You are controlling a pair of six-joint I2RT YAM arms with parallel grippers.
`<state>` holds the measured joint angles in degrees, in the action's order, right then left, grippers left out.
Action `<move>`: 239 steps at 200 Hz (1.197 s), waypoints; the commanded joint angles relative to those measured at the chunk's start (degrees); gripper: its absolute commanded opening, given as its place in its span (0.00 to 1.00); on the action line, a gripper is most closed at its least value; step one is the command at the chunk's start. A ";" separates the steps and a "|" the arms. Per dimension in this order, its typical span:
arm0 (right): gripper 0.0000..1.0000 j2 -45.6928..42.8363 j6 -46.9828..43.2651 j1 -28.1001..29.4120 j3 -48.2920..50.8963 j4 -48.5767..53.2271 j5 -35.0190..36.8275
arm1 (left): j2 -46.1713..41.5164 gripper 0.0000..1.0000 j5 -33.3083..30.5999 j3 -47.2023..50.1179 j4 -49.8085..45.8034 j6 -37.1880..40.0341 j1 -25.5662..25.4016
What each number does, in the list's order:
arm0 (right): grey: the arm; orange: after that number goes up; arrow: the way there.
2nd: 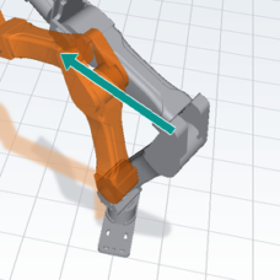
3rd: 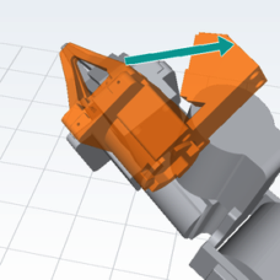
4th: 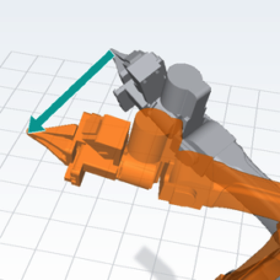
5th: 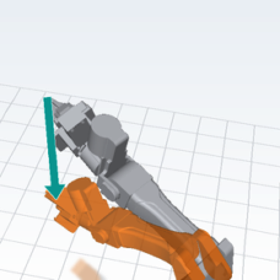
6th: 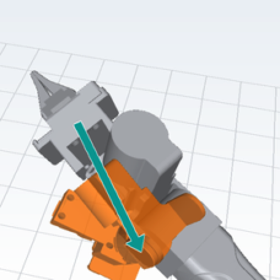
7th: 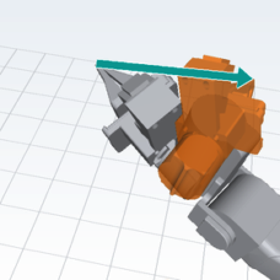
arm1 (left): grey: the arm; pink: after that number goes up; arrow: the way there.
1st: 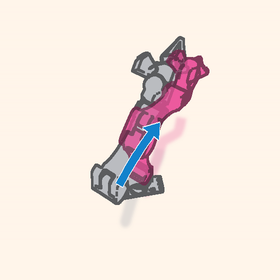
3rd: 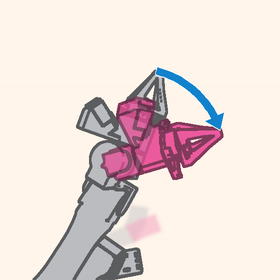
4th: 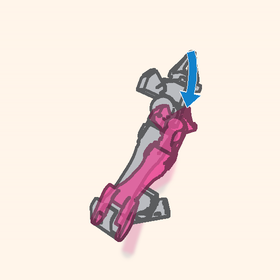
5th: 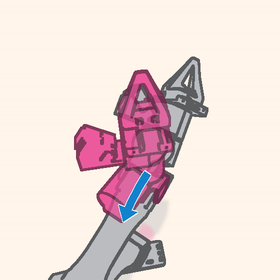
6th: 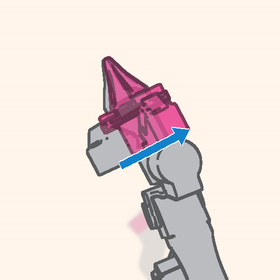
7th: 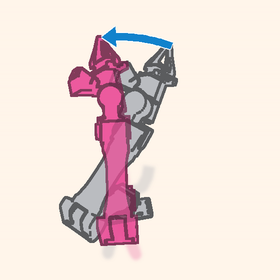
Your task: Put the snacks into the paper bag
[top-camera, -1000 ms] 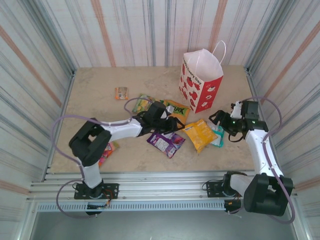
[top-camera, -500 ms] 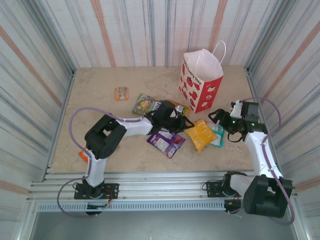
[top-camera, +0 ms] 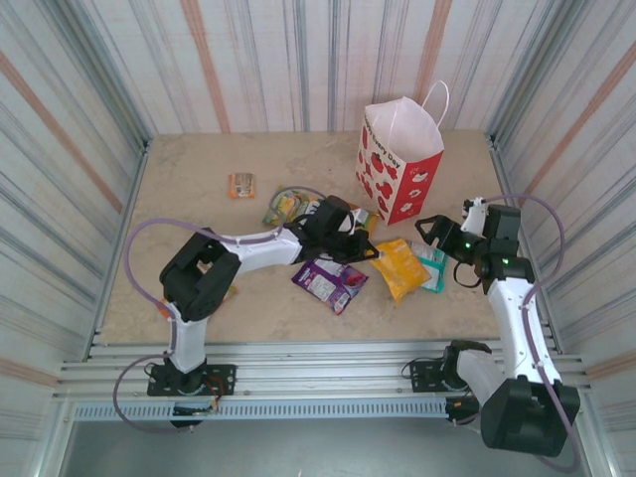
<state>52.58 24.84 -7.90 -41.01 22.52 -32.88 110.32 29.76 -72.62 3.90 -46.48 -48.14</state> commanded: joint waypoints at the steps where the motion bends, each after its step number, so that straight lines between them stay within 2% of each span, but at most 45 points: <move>1: 0.94 -1.81 -3.21 0.08 0.00 -2.91 -2.00 | -5.37 0.01 0.28 -3.63 -4.26 9.63 0.37; 34: 0.94 -2.73 -8.40 0.14 -1.73 -4.02 -5.59 | -9.04 0.00 3.65 -6.77 -8.59 19.60 1.58; 60: 0.91 -3.36 -12.04 0.25 -2.41 -6.95 -11.40 | -13.46 0.00 4.64 -5.81 -9.78 26.23 3.63; 77: 0.83 -3.92 -15.15 0.30 -1.45 -10.37 -15.67 | -16.43 0.00 7.38 -4.82 -10.66 31.10 5.52; 89: 0.82 -4.70 -18.60 0.67 0.01 -13.99 -18.49 | -18.44 0.00 9.24 -4.59 -12.13 34.55 6.86; 107: 0.84 -5.29 -24.69 1.87 0.85 -15.77 -20.97 | -21.16 0.00 11.98 -5.14 -15.45 39.51 8.85; 130: 0.87 -3.78 -31.29 3.96 -0.77 -13.60 -22.47 | -25.20 0.00 12.43 -5.29 -18.40 48.37 9.81; 162: 0.87 1.63 -33.91 7.62 -4.21 -12.78 -25.33 | -29.55 0.00 13.66 -4.53 -19.84 59.40 9.82; 208: 0.88 5.85 -39.36 15.63 -6.25 -12.70 -25.94 | -30.69 0.00 14.98 -5.34 -22.63 64.44 9.82; 233: 0.88 5.78 -40.50 16.16 -6.61 -12.91 -30.08 | -30.89 0.00 14.29 -5.19 -24.04 66.42 9.82; 239: 0.86 5.57 -41.09 16.10 -6.66 -12.57 -30.90 | -30.96 0.00 13.82 -5.22 -24.35 66.85 9.82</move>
<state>58.50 -12.43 7.99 -45.43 9.43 -58.81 80.55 43.05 -77.60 -17.82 15.53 -38.26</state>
